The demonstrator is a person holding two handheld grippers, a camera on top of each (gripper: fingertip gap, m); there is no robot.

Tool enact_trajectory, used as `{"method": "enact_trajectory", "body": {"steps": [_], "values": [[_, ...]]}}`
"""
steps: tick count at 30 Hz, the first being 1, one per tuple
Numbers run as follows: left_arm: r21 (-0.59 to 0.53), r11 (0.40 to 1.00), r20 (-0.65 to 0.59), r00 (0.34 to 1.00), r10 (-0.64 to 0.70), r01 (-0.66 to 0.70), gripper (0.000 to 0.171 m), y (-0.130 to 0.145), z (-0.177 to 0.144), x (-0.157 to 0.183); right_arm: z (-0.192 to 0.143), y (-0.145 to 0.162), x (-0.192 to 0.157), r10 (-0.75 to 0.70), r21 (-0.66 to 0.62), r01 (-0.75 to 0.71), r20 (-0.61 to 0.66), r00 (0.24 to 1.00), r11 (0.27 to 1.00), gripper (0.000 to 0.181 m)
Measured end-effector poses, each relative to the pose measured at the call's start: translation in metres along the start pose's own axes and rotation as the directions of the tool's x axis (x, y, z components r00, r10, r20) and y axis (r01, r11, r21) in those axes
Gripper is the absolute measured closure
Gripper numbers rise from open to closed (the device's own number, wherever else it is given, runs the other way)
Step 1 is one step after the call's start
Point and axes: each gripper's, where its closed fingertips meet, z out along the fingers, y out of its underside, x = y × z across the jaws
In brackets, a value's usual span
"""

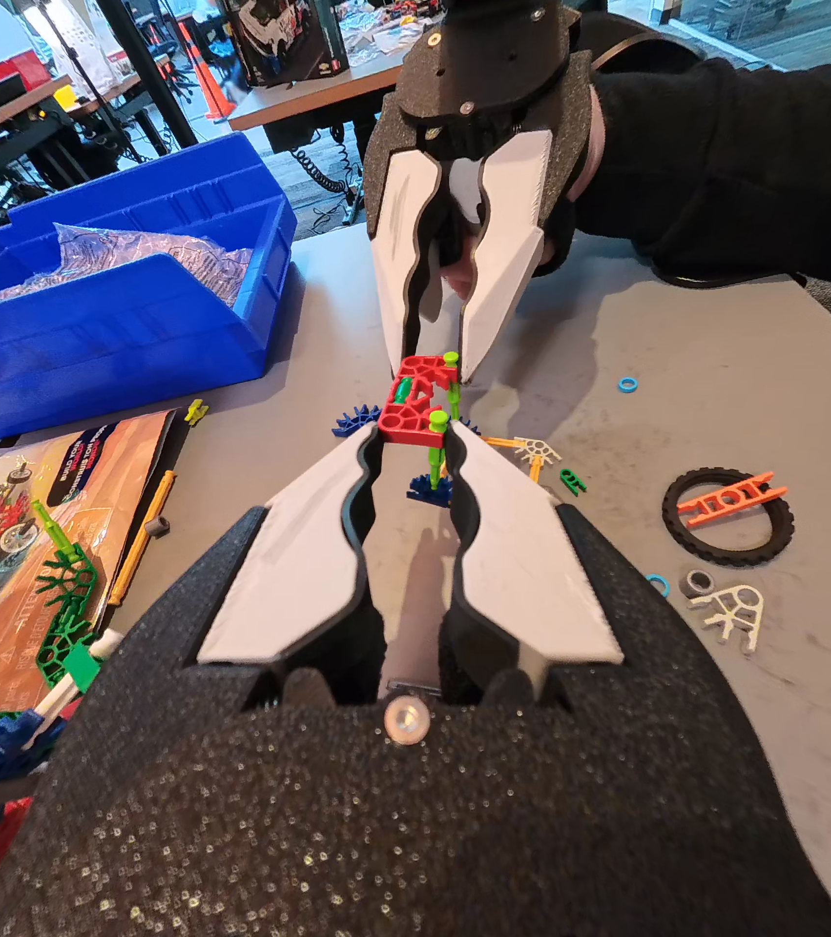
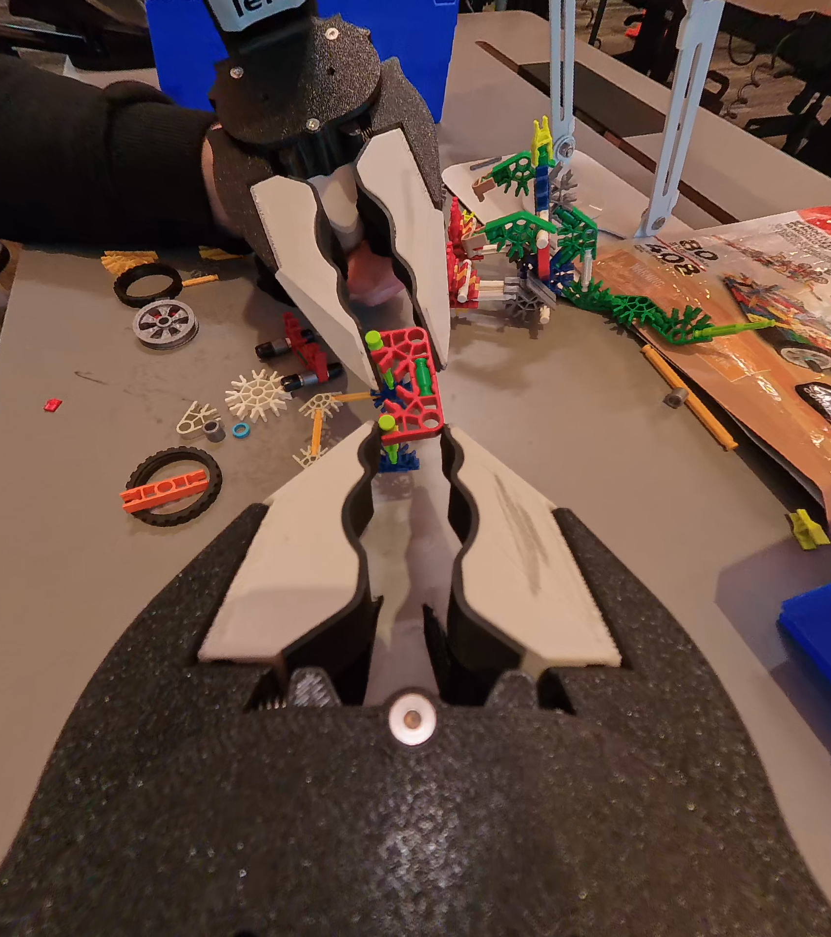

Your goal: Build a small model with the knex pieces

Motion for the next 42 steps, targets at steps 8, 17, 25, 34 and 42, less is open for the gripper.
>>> {"method": "enact_trajectory", "body": {"steps": [8,17,25,34,42], "values": [[-0.009,1.000,0.020,1.000,0.023,-0.023,0.150,-0.001,-0.001,-0.002,-0.001,-0.001,0.002,0.011,0.006,-0.011,-0.017,1.000,1.000,0.155],[-0.083,0.994,0.052,0.996,0.077,-0.072,0.150,0.004,0.005,-0.001,0.004,-0.015,-0.001,-0.068,0.020,0.070,-0.071,0.995,0.997,0.146],[-0.148,0.982,0.070,0.989,0.127,-0.116,0.150,0.012,0.014,0.002,0.018,-0.007,-0.004,-0.091,-0.047,0.087,-0.076,0.993,0.995,0.152],[-0.170,0.974,0.084,0.983,0.165,-0.149,0.150,0.015,0.015,0.002,0.018,-0.006,-0.002,-0.074,-0.036,0.072,-0.072,0.995,0.997,0.158],[-0.161,0.976,0.057,0.986,0.158,-0.148,0.149,0.016,0.017,0.008,0.015,-0.006,0.003,-0.064,-0.021,0.062,-0.094,0.994,0.998,0.181]]}}
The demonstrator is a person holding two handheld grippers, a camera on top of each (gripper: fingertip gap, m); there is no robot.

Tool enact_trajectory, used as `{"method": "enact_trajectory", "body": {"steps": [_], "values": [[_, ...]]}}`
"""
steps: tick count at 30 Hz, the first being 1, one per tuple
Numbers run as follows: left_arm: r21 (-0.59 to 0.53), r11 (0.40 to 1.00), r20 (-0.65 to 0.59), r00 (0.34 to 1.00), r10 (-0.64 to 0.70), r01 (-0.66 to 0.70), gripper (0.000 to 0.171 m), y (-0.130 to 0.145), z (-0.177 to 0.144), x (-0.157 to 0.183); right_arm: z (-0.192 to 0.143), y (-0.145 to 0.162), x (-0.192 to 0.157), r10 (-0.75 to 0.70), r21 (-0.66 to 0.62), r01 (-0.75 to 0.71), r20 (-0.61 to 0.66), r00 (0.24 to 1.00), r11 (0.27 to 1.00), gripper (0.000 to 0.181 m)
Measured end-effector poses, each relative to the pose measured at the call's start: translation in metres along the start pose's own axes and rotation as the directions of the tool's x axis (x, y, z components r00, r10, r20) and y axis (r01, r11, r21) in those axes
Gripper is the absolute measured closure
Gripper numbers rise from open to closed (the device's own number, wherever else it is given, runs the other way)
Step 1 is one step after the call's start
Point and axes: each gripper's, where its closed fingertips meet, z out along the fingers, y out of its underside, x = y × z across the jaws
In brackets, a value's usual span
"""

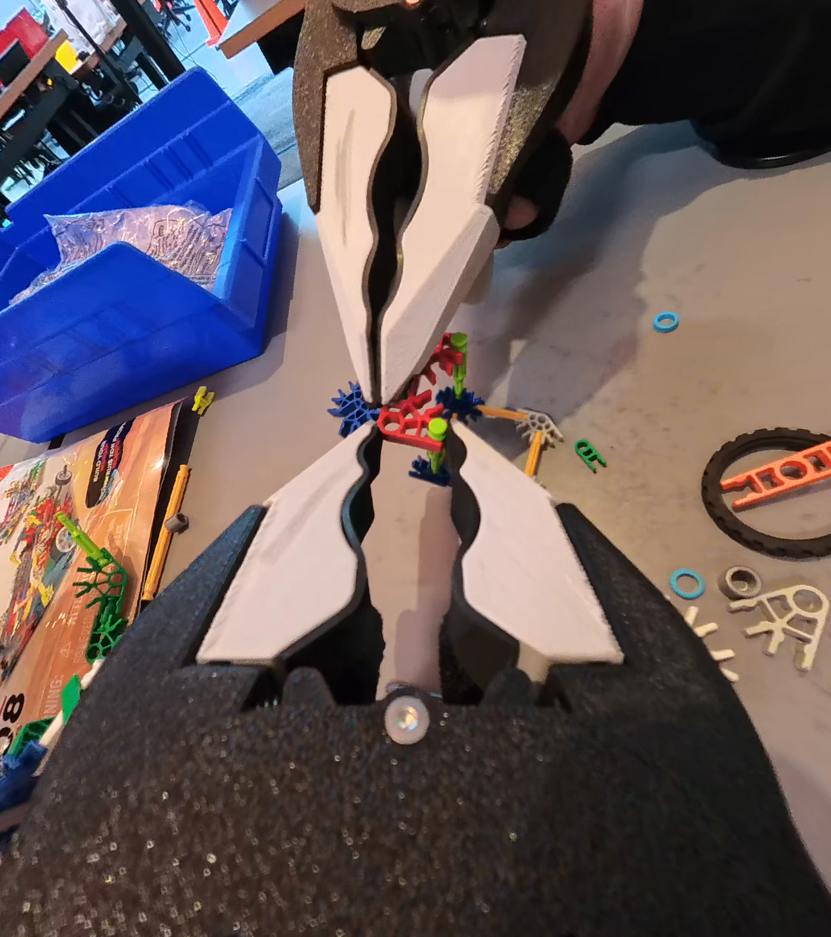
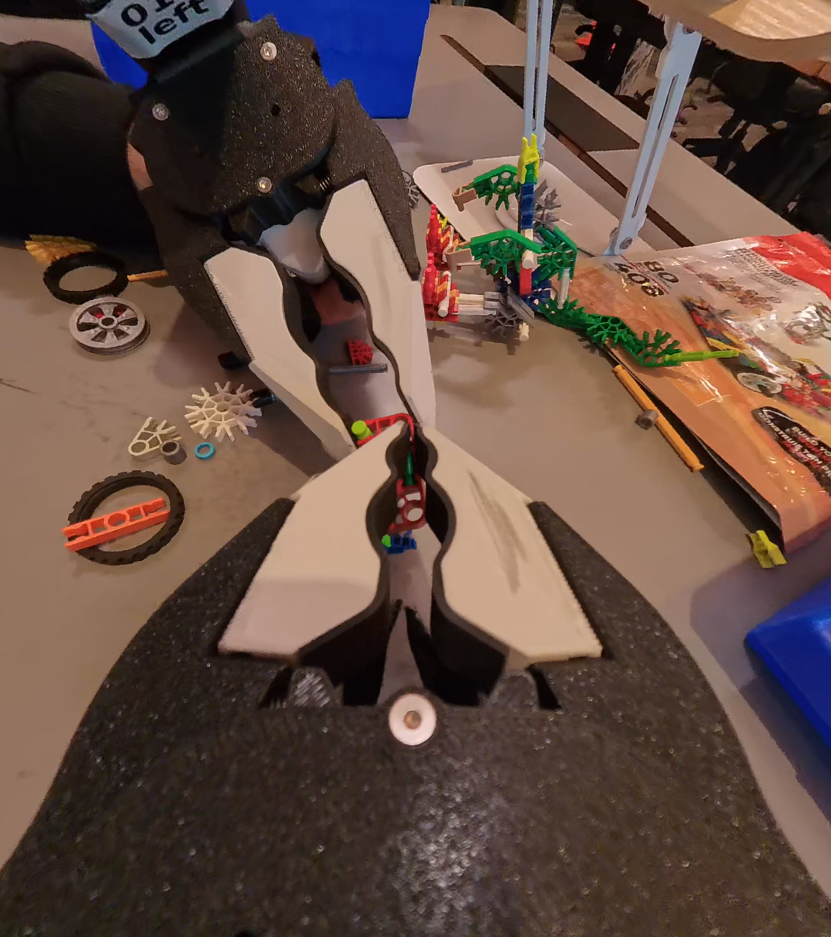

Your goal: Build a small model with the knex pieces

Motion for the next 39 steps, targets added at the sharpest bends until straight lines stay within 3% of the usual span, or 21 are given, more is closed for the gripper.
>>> {"method": "enact_trajectory", "body": {"steps": [5,16,27,39], "values": [[0.015,1.000,0.026,0.999,-0.024,0.023,0.149,0.002,-0.005,-0.009,-0.003,-0.004,-0.003,0.014,0.019,-0.014,0.022,1.000,1.000,0.159],[0.005,0.997,0.083,0.993,0.080,-0.080,0.150,-0.003,-0.006,-0.011,0.000,0.001,-0.004,0.006,-0.015,-0.006,0.015,1.000,1.000,0.147],[-0.013,0.994,0.103,0.988,0.114,-0.113,0.150,-0.005,-0.007,-0.011,0.001,0.002,-0.003,0.010,-0.019,-0.009,0.017,1.000,1.000,0.156],[-0.025,0.991,0.120,0.984,0.130,-0.128,0.150,-0.005,-0.007,-0.011,-0.001,0.000,-0.004,0.016,-0.004,-0.015,0.024,1.000,1.000,0.149]]}}
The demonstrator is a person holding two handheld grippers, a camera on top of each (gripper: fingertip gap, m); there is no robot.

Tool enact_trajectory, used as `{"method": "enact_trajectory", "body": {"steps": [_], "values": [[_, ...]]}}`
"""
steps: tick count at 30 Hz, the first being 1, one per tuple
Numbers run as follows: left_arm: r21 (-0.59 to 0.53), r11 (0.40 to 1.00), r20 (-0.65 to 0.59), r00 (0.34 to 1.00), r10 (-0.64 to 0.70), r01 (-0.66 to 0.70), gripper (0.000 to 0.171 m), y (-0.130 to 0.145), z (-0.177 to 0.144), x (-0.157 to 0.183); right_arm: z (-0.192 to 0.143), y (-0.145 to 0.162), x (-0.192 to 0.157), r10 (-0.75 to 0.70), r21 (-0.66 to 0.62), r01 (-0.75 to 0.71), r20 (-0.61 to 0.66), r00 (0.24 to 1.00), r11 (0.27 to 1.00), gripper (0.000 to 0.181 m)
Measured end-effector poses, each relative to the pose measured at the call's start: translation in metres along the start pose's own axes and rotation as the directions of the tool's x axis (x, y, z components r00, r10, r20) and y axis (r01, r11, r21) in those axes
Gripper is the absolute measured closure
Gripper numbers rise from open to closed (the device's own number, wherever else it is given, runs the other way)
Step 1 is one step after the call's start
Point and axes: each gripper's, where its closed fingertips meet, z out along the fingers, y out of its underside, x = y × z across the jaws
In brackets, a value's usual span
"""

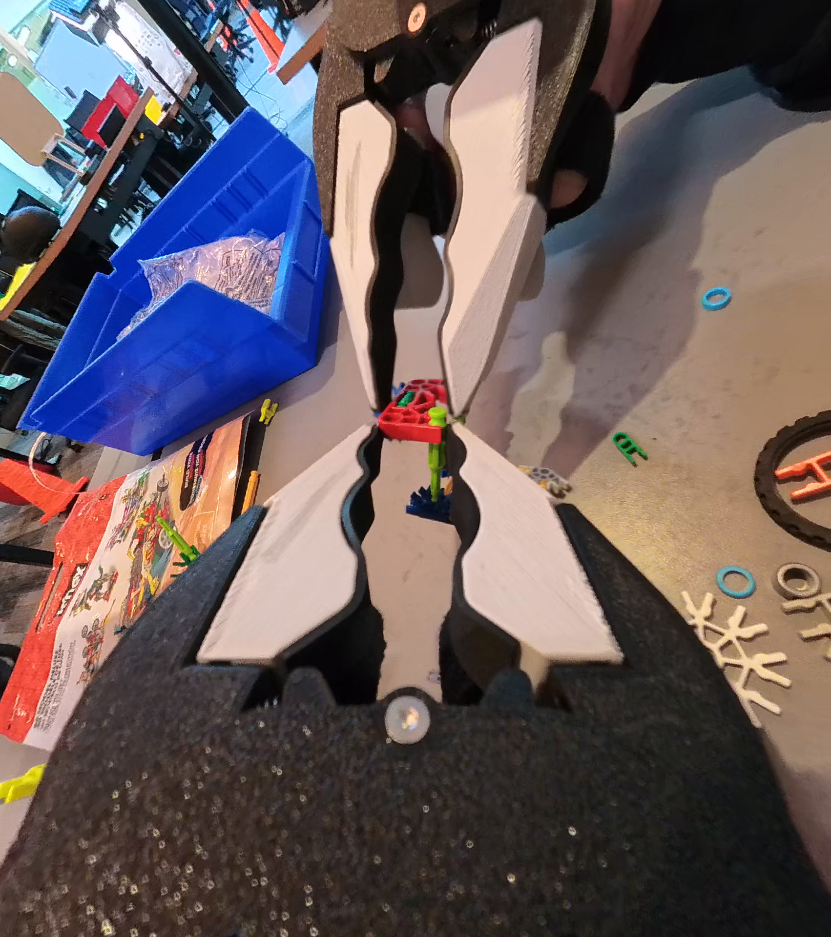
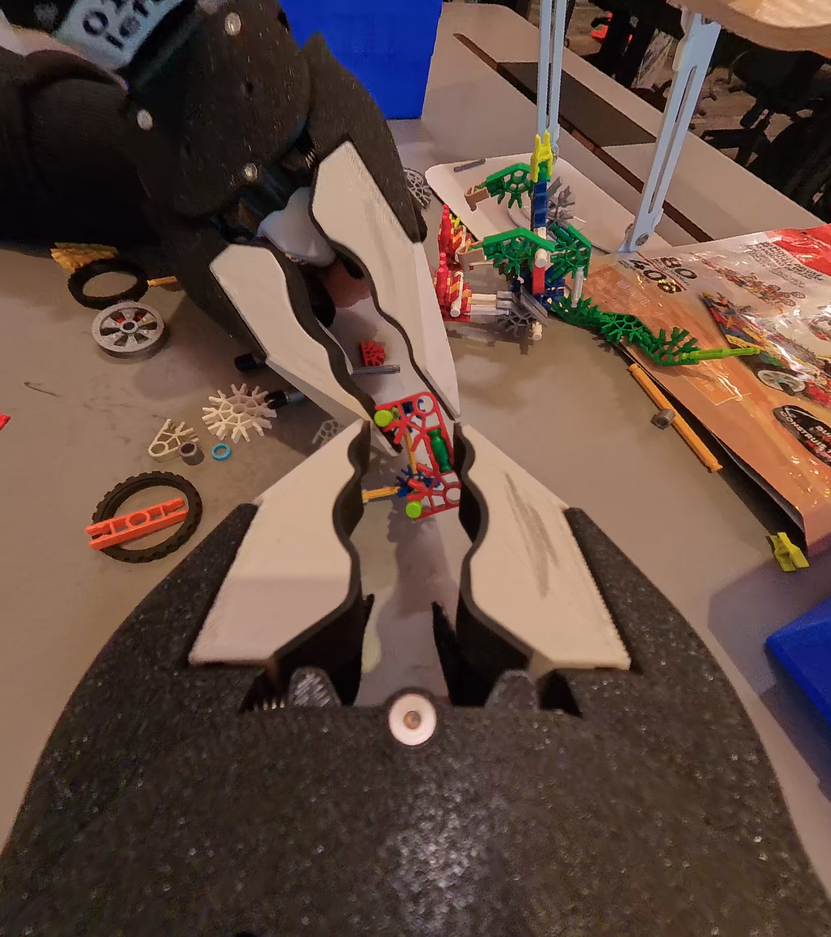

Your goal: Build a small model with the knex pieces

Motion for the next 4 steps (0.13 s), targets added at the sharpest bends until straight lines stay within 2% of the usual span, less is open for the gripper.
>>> {"method": "enact_trajectory", "body": {"steps": [4], "values": [[-0.008,1.000,0.008,1.000,0.008,-0.008,0.150,0.0002,0.0007,-0.0002,0.0003,-0.0006,0.0010,0.003,0.000,-0.003,-0.007,1.000,1.000,0.149]]}}
